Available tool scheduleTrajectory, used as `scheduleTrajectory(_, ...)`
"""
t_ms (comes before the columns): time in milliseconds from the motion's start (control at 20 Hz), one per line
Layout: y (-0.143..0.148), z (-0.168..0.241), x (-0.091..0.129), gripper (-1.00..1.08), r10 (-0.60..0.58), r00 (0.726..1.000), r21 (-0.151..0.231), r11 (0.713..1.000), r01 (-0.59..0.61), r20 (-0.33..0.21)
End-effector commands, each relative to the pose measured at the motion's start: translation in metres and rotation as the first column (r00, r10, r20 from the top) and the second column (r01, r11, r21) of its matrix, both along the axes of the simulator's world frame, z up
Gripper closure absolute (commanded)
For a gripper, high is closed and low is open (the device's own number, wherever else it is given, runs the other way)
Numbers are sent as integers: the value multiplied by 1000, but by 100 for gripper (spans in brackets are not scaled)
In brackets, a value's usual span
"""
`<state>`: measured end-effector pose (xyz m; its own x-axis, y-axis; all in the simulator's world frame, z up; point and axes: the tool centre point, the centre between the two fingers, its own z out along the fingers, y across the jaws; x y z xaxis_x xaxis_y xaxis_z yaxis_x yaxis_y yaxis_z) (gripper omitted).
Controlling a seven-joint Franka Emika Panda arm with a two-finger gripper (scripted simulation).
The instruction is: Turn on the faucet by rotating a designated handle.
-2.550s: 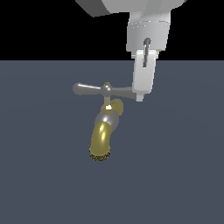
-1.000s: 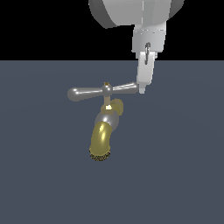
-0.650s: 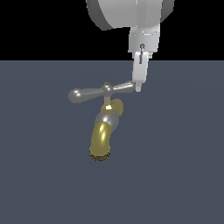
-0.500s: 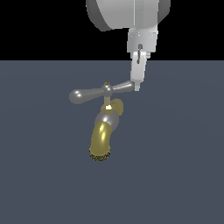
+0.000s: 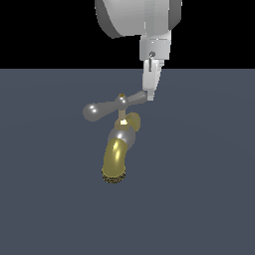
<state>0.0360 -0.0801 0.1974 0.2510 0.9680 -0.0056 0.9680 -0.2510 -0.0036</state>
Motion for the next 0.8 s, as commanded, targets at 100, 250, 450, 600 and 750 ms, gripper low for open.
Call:
scheduleTrajectory(100,1,0,5,108,-1,1000,-1,1000,1,1)
scheduleTrajectory(250,22,0,12,108,4,1000,0,1000,-4,2)
scheduleTrajectory(450,49,0,21,108,11,1000,1,1000,-11,3)
scheduleTrajectory(600,68,0,28,108,15,1000,2,1000,-15,3)
scheduleTrajectory(750,87,0,34,108,20,1000,3,1000,-20,4)
